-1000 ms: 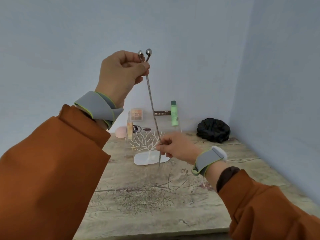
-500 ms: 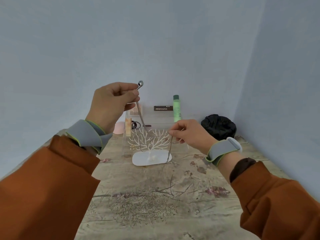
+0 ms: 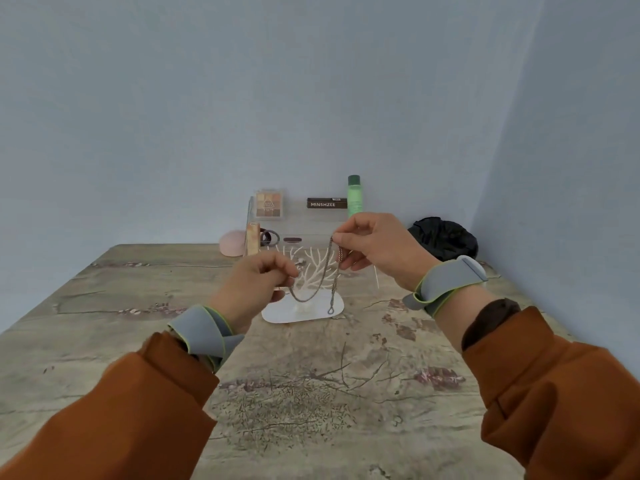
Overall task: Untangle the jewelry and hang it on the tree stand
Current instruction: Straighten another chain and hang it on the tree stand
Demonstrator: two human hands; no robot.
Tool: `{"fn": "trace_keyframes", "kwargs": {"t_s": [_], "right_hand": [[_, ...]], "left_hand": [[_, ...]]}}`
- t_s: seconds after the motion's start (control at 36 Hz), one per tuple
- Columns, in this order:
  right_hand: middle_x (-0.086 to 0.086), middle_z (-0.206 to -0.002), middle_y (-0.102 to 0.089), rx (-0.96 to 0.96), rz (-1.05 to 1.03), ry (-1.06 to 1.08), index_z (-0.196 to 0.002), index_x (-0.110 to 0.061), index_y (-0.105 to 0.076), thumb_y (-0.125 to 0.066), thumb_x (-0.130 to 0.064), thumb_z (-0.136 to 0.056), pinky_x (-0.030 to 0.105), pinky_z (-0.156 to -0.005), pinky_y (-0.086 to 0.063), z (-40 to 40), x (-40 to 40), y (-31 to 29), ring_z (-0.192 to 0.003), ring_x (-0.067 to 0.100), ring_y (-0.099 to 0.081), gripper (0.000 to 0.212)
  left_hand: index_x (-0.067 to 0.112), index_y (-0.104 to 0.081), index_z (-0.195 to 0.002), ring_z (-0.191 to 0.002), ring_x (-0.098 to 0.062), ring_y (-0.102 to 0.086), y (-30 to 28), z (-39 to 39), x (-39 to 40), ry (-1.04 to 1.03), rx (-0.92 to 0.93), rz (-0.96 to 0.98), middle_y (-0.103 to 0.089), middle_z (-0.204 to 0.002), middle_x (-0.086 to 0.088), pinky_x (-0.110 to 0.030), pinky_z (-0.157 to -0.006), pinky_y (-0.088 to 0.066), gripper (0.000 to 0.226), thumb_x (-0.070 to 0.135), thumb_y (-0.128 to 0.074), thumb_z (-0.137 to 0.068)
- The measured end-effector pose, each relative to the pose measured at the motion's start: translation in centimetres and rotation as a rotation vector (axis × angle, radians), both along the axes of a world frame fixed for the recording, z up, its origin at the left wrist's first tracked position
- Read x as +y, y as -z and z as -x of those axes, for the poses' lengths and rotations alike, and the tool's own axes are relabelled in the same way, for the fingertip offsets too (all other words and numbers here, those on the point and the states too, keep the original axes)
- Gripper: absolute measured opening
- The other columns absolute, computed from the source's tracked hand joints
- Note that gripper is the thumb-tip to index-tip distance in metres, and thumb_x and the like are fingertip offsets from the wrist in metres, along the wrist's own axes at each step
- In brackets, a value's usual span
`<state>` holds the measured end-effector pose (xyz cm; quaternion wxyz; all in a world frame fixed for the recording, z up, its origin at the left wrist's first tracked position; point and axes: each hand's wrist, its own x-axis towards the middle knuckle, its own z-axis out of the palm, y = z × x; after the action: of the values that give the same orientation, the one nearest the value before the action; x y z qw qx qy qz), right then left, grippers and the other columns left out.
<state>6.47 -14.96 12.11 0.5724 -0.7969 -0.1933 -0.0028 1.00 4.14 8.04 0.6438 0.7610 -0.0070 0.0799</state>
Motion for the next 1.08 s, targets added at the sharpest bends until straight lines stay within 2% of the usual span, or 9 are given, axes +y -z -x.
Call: {"fn": "trace_keyframes", "kwargs": {"t_s": [0.11, 0.19, 0.39, 0.53, 0.64, 0.72, 0.86, 0.97, 1.08], "right_hand": [[0.01, -0.069, -0.067, -0.02, -0.001, -0.015, -0.094, -0.002, -0.067, -0.067, -0.013, -0.088, 0.025, -0.054, -0.052, 0.5, 0.6, -0.5, -0.052, 0.017, -0.066, 0.013], [0.008, -0.066, -0.065, -0.028, -0.004, -0.025, -0.094, -0.001, -0.068, -0.068, -0.013, -0.087, 0.026, -0.052, -0.051, 0.9, 0.9, -0.8, -0.05, 0.017, -0.065, 0.014], [0.008, -0.063, -0.065, -0.036, -0.016, -0.055, -0.09, -0.005, -0.068, -0.068, -0.013, -0.087, 0.027, -0.052, -0.052, 1.6, 1.3, -1.3, -0.05, 0.018, -0.065, 0.008], [0.007, -0.062, -0.065, -0.07, -0.029, -0.054, -0.087, -0.006, -0.068, -0.068, -0.012, -0.087, 0.026, -0.053, -0.052, 1.8, 1.2, -1.6, -0.051, 0.016, -0.063, 0.006], [0.002, -0.057, -0.064, -0.058, -0.068, -0.062, -0.084, -0.009, -0.067, -0.068, -0.012, -0.087, 0.025, -0.054, -0.053, 1.7, 1.0, -1.6, -0.05, 0.014, -0.063, 0.005], [0.001, -0.057, -0.065, -0.028, -0.095, -0.085, -0.084, -0.009, -0.067, -0.068, -0.012, -0.087, 0.027, -0.056, -0.054, 1.8, 0.9, -1.6, -0.051, 0.014, -0.064, 0.004], [0.004, -0.061, -0.065, -0.005, -0.106, -0.115, -0.087, -0.008, -0.068, -0.068, -0.012, -0.087, 0.03, -0.06, -0.054, 2.0, 0.8, -1.5, -0.052, 0.015, -0.063, 0.004], [0.006, -0.063, -0.064, 0.011, -0.122, -0.128, -0.088, -0.007, -0.068, -0.067, -0.012, -0.088, 0.033, -0.064, -0.054, 1.9, 0.6, -1.3, -0.055, 0.018, -0.062, 0.005], [0.007, -0.062, -0.061, 0.066, -0.169, -0.151, -0.087, -0.009, -0.066, -0.065, -0.01, -0.089, 0.034, -0.061, -0.055, 1.8, 0.2, -1.3, -0.053, 0.02, -0.063, 0.002]], "left_hand": [[0.013, -0.069, -0.083, -0.069, -0.006, -0.056, -0.2, 0.3, -0.9, 0.052, 0.032, -0.024, -0.063, -0.077, -0.002, -0.012, -0.055, -0.047, 0.029, -0.003, -0.046, -0.091], [0.017, -0.071, -0.087, -0.076, -0.009, -0.057, -0.6, 0.5, -1.4, 0.082, 0.026, -0.042, -0.063, -0.081, -0.001, -0.016, -0.063, -0.048, 0.024, 0.001, -0.054, -0.089], [0.022, -0.073, -0.079, -0.072, -0.013, -0.055, -1.2, 0.6, -2.5, 0.103, -0.016, -0.067, -0.068, -0.078, -0.002, -0.024, -0.07, -0.049, 0.006, 0.017, -0.071, -0.081], [0.015, -0.072, -0.074, -0.064, -0.01, -0.052, -1.0, 0.7, -2.5, 0.1, -0.03, -0.113, -0.064, -0.067, 0.002, -0.02, -0.065, -0.048, 0.007, 0.015, -0.071, -0.08], [0.016, -0.073, -0.079, -0.065, -0.01, -0.052, -1.0, 0.9, -2.5, 0.105, -0.033, -0.111, -0.065, -0.072, -0.002, -0.02, -0.064, -0.046, 0.003, 0.015, -0.071, -0.08], [0.018, -0.074, -0.085, -0.059, -0.002, -0.055, -1.0, 0.9, -2.6, 0.102, -0.037, -0.107, -0.068, -0.074, -0.003, -0.014, -0.06, -0.046, 0.007, 0.015, -0.072, -0.079], [0.016, -0.073, -0.077, -0.073, -0.016, -0.054, -1.1, 1.0, -2.8, 0.096, -0.051, -0.109, -0.067, -0.078, -0.009, -0.025, -0.068, -0.046, 0.002, 0.016, -0.072, -0.079], [0.014, -0.075, -0.078, -0.078, -0.017, -0.054, -1.1, 1.1, -2.5, 0.104, -0.065, -0.11, -0.068, -0.085, -0.013, -0.029, -0.073, -0.048, 0.004, 0.018, -0.072, -0.079], [0.017, -0.075, -0.081, -0.077, -0.01, -0.058, -1.2, 1.1, -2.1, 0.093, -0.07, -0.095, -0.071, -0.088, -0.008, -0.016, -0.066, -0.05, 0.006, 0.018, -0.069, -0.082]]}}
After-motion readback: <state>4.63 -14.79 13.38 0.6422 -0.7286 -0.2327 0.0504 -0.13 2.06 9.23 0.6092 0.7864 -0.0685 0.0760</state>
